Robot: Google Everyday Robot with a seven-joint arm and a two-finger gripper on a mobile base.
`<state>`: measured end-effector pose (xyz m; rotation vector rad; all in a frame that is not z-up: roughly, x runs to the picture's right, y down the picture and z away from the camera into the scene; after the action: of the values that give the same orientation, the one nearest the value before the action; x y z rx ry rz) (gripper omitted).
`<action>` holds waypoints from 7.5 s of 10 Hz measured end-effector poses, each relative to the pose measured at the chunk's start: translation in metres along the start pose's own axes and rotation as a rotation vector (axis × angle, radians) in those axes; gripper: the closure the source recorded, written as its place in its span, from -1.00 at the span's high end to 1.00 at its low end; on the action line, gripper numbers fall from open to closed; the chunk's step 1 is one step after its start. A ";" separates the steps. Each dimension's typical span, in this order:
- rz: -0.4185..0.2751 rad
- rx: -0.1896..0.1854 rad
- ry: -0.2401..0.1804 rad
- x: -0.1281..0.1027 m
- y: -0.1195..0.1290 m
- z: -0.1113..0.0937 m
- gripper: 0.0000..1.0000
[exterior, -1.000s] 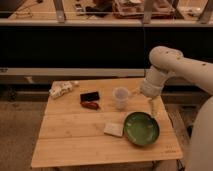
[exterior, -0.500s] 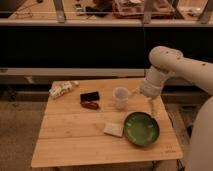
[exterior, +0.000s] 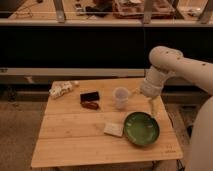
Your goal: Place the eraser in the ceramic cup
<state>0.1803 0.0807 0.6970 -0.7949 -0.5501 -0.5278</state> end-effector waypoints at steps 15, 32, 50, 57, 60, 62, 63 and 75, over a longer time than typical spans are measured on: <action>0.259 0.125 -0.035 0.020 -0.085 -0.003 0.60; 0.386 0.394 -0.158 0.003 -0.229 0.045 0.60; 0.423 0.447 -0.117 -0.008 -0.300 0.094 0.60; 0.303 0.389 -0.128 -0.004 -0.338 0.125 0.60; 0.271 0.366 -0.123 0.003 -0.342 0.139 0.60; 0.258 0.357 -0.120 0.010 -0.342 0.146 0.60; 0.252 0.352 -0.119 0.015 -0.342 0.152 0.60; 0.232 0.309 -0.156 0.027 -0.337 0.188 -0.67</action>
<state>-0.0584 0.0218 0.9957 -0.5965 -0.6557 -0.1611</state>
